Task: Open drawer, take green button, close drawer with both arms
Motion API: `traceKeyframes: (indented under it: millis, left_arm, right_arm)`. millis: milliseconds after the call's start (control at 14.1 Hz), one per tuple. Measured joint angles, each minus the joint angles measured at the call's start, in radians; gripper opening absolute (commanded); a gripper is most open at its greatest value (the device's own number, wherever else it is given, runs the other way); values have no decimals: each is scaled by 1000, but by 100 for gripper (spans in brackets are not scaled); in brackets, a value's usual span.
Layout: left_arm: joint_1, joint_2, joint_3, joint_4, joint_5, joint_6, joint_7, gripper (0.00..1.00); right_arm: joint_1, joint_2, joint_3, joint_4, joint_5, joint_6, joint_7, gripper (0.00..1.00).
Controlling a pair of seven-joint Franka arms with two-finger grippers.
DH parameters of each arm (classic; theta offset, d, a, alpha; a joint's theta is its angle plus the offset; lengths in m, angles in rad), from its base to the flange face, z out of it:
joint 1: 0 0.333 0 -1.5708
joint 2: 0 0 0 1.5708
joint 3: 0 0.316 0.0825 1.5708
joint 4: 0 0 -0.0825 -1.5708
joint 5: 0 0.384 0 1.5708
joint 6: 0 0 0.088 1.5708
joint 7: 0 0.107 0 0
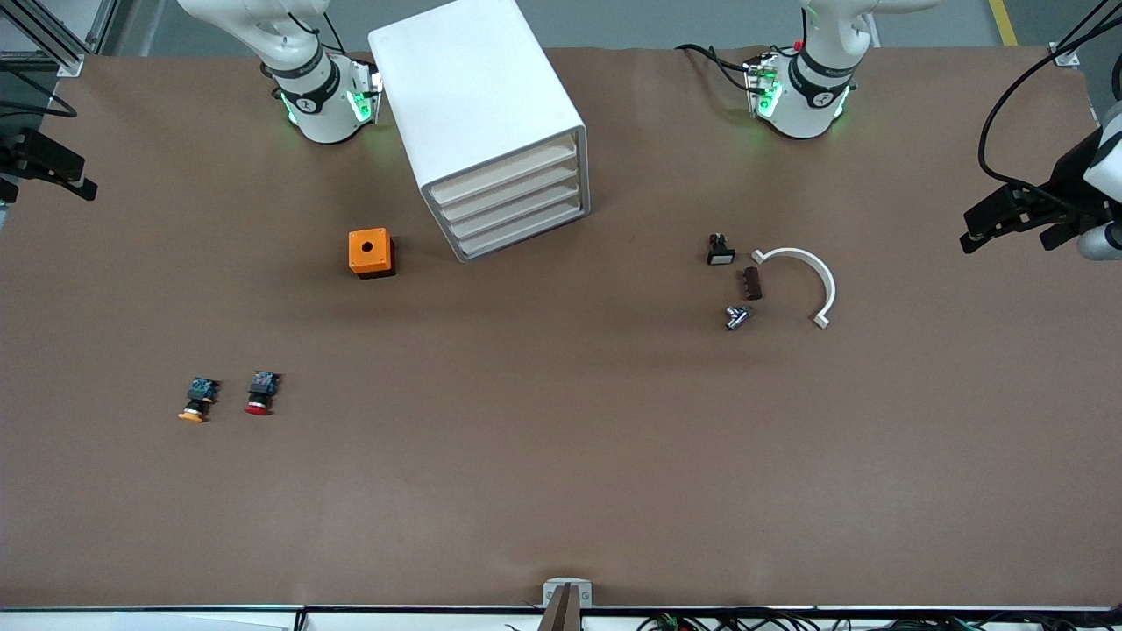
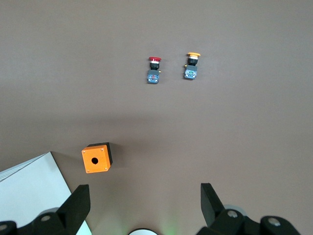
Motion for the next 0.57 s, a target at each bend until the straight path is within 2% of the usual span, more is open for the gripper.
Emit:
traceKeyframes:
  millis: [566]
  left_arm:
    - [9,7,4,-1,0,-25,0,100]
  right_arm:
    - [0,-4,0,0,14,-13,30,100]
